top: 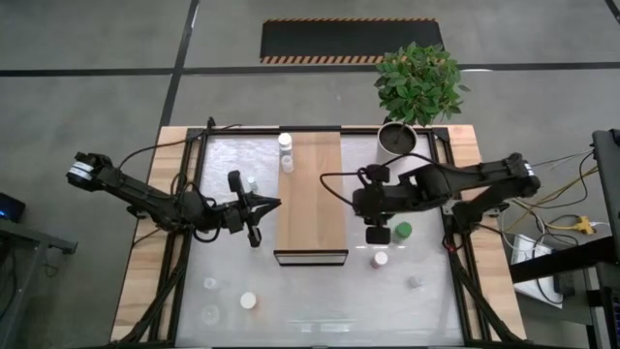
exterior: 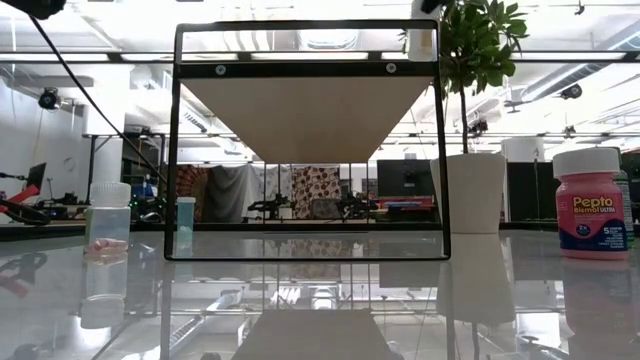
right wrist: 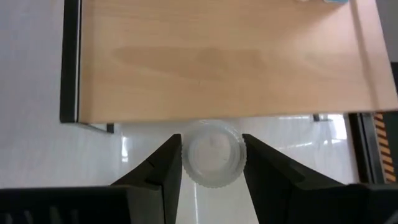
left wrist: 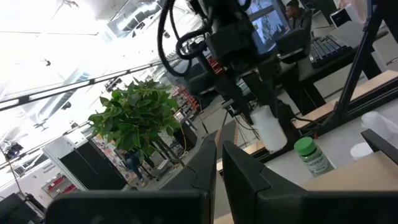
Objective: Pick and place medicine bottles onto shelf by color
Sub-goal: Put the transparent pill bottle on the shelf
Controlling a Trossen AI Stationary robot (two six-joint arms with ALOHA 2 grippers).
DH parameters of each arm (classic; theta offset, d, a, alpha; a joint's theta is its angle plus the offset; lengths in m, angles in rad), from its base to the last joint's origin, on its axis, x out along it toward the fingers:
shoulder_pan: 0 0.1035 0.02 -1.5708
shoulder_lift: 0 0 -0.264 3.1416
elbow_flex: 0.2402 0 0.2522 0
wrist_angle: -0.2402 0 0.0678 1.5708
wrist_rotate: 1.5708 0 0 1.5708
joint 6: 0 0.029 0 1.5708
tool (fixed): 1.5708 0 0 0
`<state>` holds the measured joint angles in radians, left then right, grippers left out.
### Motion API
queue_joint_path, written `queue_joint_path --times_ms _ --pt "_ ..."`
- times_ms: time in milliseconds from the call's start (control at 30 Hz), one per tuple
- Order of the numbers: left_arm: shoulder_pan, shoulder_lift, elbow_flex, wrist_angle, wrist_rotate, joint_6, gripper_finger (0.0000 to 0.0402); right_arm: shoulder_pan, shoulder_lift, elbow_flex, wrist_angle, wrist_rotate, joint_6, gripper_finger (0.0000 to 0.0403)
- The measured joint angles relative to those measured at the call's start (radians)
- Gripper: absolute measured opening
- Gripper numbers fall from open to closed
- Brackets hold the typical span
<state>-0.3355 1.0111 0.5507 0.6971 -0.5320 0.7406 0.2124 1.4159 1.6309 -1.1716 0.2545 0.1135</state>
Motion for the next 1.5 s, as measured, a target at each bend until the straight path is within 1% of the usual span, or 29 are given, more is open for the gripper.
queue_joint_path --times_ms 67,300,467,567,800,900,1200,1500 --pt "0.000 0.000 0.000 0.000 0.000 -0.001 0.0010 -0.013 0.019 0.026 0.000 -0.003 -0.029 0.0135" --pt "0.000 0.000 -0.002 -0.011 0.000 -0.002 0.0010 -0.076 0.086 0.121 0.002 -0.071 -0.121 0.0135" --pt "0.000 -0.004 -0.019 -0.012 0.000 -0.003 0.0010 -0.117 0.138 0.163 0.009 -0.075 -0.216 0.0134" --pt "0.000 -0.029 -0.035 -0.005 0.000 -0.003 0.0010 -0.147 0.169 0.177 0.013 -0.087 -0.267 0.0134" --pt "0.000 -0.104 -0.077 -0.001 0.000 -0.033 0.0010 -0.217 0.225 0.180 0.103 -0.210 -0.360 0.0134" --pt "0.000 -0.124 -0.090 0.000 0.000 -0.047 0.0010 -0.242 0.250 0.180 0.136 -0.212 -0.392 0.0134" --pt "-0.001 -0.167 -0.120 0.000 0.000 -0.051 0.0010 -0.299 0.303 0.180 0.221 -0.214 -0.404 0.0134" --pt "-0.001 -0.176 -0.123 0.000 0.000 -0.054 0.0010 -0.336 0.327 0.180 0.246 -0.210 -0.394 0.0138"
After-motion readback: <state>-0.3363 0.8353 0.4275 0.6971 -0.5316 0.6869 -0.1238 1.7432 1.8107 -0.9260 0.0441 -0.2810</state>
